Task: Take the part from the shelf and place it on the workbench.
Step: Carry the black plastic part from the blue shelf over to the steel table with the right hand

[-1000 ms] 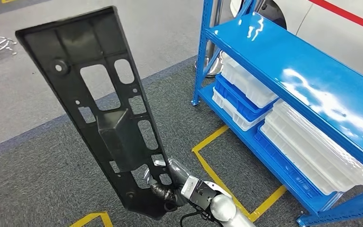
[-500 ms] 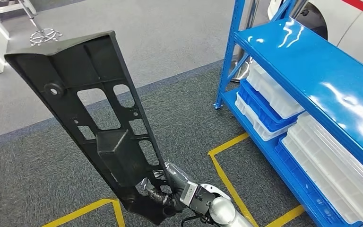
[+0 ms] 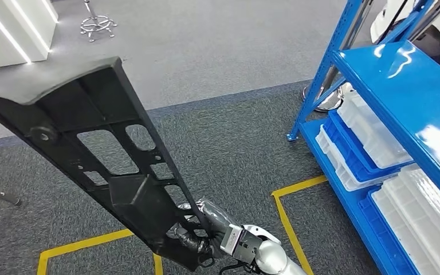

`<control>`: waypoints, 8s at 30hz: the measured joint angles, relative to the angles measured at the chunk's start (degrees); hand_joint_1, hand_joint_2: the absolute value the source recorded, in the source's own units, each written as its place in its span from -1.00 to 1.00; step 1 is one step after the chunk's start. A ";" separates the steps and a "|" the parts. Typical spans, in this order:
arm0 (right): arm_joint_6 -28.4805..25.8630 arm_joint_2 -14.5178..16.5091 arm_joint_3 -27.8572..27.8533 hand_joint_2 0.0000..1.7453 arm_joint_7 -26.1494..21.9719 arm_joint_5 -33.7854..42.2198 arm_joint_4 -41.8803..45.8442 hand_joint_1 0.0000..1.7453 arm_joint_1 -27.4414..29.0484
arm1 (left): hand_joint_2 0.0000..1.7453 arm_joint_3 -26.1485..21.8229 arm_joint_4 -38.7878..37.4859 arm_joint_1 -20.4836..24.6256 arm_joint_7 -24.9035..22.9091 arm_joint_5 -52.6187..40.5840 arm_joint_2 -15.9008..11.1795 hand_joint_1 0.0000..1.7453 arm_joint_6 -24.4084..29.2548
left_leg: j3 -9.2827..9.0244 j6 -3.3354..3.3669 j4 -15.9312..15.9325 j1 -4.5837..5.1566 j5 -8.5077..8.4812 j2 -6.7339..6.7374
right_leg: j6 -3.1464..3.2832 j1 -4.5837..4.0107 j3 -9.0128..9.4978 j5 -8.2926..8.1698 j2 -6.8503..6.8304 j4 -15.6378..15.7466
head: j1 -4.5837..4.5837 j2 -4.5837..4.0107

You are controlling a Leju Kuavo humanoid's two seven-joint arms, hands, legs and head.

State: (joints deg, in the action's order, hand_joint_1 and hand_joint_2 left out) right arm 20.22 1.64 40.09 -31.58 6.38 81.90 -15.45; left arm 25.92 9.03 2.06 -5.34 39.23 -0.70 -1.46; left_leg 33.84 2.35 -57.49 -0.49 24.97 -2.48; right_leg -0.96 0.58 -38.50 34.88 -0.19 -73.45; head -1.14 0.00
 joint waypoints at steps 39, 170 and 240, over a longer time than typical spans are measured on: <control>0.75 -1.35 0.35 1.00 -0.53 0.57 0.14 1.00 -0.91 | 1.00 0.76 -0.01 -0.36 -1.50 0.44 0.32 -1.00 0.00 | 1.36 -2.13 -1.88 -0.15 0.82 -4.64 | 1.19 0.36 5.52 -6.58 2.98 13.49 | 0.09 0.00; 1.70 -2.81 0.24 1.00 -0.48 2.69 1.09 1.00 -1.02 | 1.00 -3.64 0.02 -0.25 -0.64 6.81 0.64 -1.00 4.25 | 2.39 -3.16 -14.23 -0.18 10.57 1.97 | 3.03 -0.84 5.49 -8.38 0.27 15.20 | 0.37 0.00; -0.34 -3.54 0.02 1.00 -1.53 -1.05 2.16 1.00 -0.83 | 1.00 -4.52 -0.09 -0.03 0.24 7.89 0.52 -1.00 4.35 | 0.18 -0.56 -1.26 1.43 1.45 5.12 | 1.81 -1.34 6.16 -7.07 -2.87 14.10 | 0.29 0.00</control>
State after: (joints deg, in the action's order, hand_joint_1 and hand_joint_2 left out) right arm 19.88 -1.90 40.10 -33.11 5.33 84.06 -16.28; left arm 21.40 8.94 2.03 -5.10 47.12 -0.19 2.89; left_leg 34.02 1.78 -58.75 0.94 26.42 2.64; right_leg 0.85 -0.75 -32.34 27.82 -3.06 -59.35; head -0.85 0.00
